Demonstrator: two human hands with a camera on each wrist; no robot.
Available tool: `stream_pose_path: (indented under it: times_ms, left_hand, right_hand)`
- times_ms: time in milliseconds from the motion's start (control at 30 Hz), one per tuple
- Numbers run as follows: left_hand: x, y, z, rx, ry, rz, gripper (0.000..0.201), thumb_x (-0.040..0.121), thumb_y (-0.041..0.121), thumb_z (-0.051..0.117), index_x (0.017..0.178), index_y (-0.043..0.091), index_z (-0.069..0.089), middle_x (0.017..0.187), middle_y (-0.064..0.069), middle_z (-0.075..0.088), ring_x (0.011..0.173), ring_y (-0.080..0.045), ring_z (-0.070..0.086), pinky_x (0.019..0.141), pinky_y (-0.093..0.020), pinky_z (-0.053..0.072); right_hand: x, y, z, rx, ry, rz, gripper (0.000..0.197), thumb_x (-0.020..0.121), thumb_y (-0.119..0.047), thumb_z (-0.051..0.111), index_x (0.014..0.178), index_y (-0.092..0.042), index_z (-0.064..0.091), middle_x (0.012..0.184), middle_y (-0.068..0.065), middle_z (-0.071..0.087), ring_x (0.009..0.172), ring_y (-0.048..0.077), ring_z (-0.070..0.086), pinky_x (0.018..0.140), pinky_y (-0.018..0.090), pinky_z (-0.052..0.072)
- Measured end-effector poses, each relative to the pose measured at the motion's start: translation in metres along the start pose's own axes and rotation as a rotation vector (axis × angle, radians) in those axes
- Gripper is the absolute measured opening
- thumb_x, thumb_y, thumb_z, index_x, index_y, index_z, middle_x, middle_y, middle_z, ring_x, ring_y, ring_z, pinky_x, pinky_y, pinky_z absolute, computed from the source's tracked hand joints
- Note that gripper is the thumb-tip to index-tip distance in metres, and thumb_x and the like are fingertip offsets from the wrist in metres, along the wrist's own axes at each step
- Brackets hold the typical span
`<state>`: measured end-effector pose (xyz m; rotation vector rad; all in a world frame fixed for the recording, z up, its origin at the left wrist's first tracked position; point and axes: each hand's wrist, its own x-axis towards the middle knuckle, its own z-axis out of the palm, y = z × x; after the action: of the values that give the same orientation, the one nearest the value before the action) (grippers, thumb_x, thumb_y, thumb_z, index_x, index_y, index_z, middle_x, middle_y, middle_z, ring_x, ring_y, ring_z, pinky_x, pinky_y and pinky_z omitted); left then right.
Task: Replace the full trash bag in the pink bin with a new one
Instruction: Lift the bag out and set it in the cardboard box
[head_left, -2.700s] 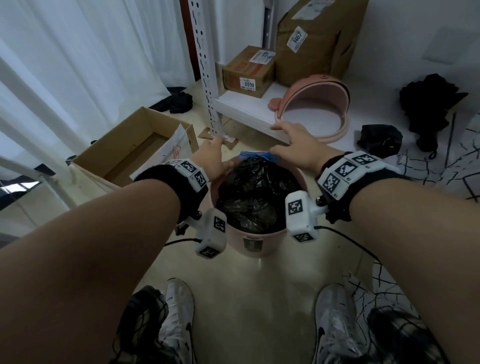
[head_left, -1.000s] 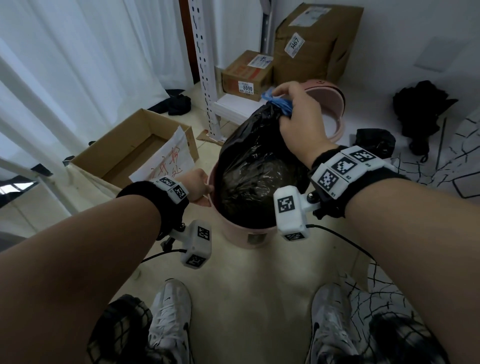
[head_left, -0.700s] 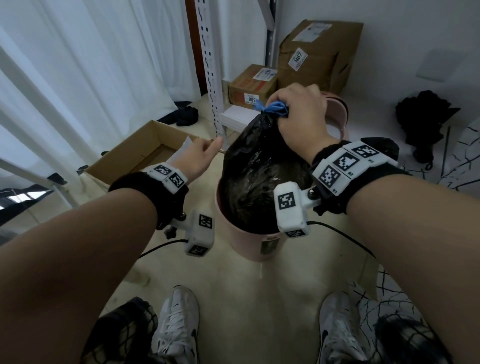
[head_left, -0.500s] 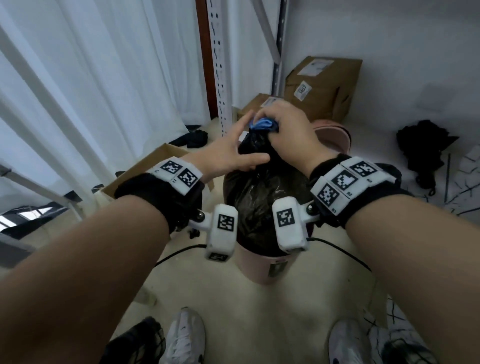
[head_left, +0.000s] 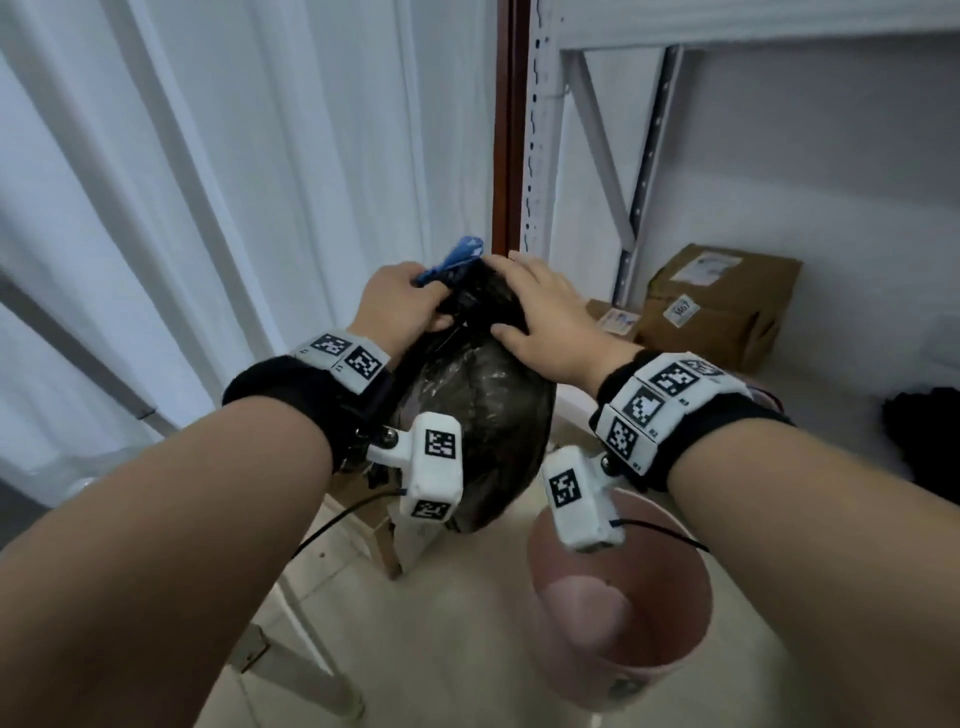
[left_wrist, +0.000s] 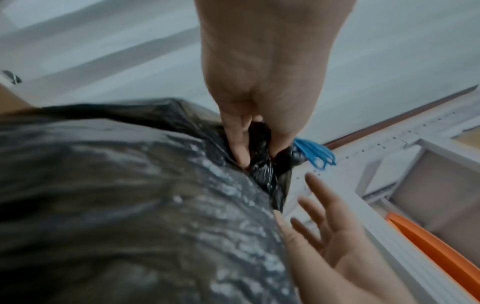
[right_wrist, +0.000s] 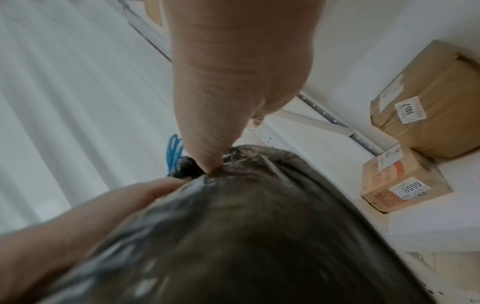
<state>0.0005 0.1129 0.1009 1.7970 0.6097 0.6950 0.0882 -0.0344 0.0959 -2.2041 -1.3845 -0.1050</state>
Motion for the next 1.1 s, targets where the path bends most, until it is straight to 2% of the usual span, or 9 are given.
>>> stream_pose_path:
  times_ms: [167,267,433,533,600,700,833,1033,1100]
  left_hand:
    - [0.038,-0.014,-0.034,-0.020,0.245,-0.026,0.011,0.083,0.016,0.055,0.073,0.010,0.057,0.067,-0.009,0.062,0.053,-0.015,0.066,0.075,-0.033,0.058]
    - [0.057,-0.035,-0.050,0.139,0.297,-0.042,0.013,0.085,0.013,0.053,0.073,0.008,0.054,0.051,0.003,0.057,0.040,0.002,0.060,0.049,-0.009,0.046]
    - [0.083,-0.076,-0.064,0.168,0.455,-0.136,0.019,0.087,0.015,0.048,0.069,0.008,0.046,0.063,-0.002,0.055,0.063,-0.018,0.058,0.043,-0.008,0.044]
    - [0.096,-0.098,-0.066,0.099,0.460,-0.230,0.034,0.096,0.015,0.041,0.063,0.021,0.034,0.101,-0.009,0.067,0.083,-0.017,0.060,0.071,-0.019,0.057]
    - [0.100,-0.109,-0.059,0.078,0.451,-0.274,0.029,0.098,0.016,0.038,0.070,0.021,0.043,0.127,-0.013,0.061,0.092,-0.017,0.063,0.074,-0.022,0.057]
    - [0.111,-0.139,-0.044,-0.001,0.483,-0.354,0.032,0.096,0.020,0.038,0.121,0.006,0.053,0.128,-0.012,0.060,0.102,-0.022,0.065,0.083,-0.029,0.057]
    - [0.115,-0.185,-0.030,-0.119,0.637,-0.427,0.040,0.089,0.030,0.041,0.121,0.005,0.042,0.113,-0.008,0.062,0.099,-0.026,0.062,0.098,-0.037,0.048]
    - [0.126,-0.303,0.006,0.023,0.076,-0.534,0.102,0.053,0.069,0.065,0.134,0.010,0.044,0.131,-0.016,0.057,0.118,-0.034,0.058,0.103,-0.049,0.045]
    - [0.109,-0.293,0.018,0.092,0.000,-0.515,0.108,0.052,0.073,0.069,0.139,0.016,0.039,0.128,-0.009,0.058,0.113,-0.029,0.060,0.103,-0.046,0.046]
  right_hand:
    - [0.025,0.002,0.032,-0.016,-0.004,0.053,0.062,0.093,-0.035,0.048,0.148,-0.034,0.018,0.157,0.006,0.020,0.143,0.029,0.020,0.118,0.046,0.019]
    - [0.036,0.007,0.054,0.027,-0.002,0.074,0.060,0.094,-0.034,0.048,0.147,-0.033,0.021,0.155,0.005,0.024,0.142,0.028,0.022,0.117,0.046,0.022]
    - [0.041,0.025,0.094,0.066,-0.057,0.118,0.059,0.094,-0.029,0.049,0.147,-0.032,0.022,0.154,0.005,0.026,0.142,0.028,0.023,0.117,0.046,0.023]
    - [0.041,0.038,0.114,0.083,-0.099,0.153,0.059,0.094,-0.028,0.048,0.147,-0.031,0.022,0.153,0.005,0.027,0.141,0.027,0.023,0.117,0.044,0.022]
    - [0.040,0.045,0.124,0.069,-0.114,0.172,0.059,0.094,-0.028,0.048,0.147,-0.031,0.023,0.152,0.005,0.029,0.141,0.027,0.024,0.116,0.044,0.023]
    - [0.043,0.055,0.142,0.057,-0.157,0.191,0.061,0.093,-0.022,0.048,0.147,-0.031,0.022,0.152,0.003,0.029,0.140,0.028,0.024,0.115,0.045,0.023]
    - [0.044,0.063,0.166,0.070,-0.207,0.197,0.068,0.087,-0.009,0.045,0.148,-0.030,0.022,0.152,0.002,0.029,0.139,0.027,0.024,0.116,0.043,0.023]
    - [0.028,0.089,0.211,0.067,-0.320,0.224,0.067,0.088,-0.010,0.043,0.147,-0.033,0.023,0.150,0.001,0.029,0.139,0.026,0.023,0.114,0.042,0.024]
    - [0.021,0.096,0.220,0.056,-0.349,0.240,0.064,0.089,-0.013,0.044,0.147,-0.031,0.024,0.151,0.003,0.029,0.140,0.027,0.023,0.114,0.041,0.023]
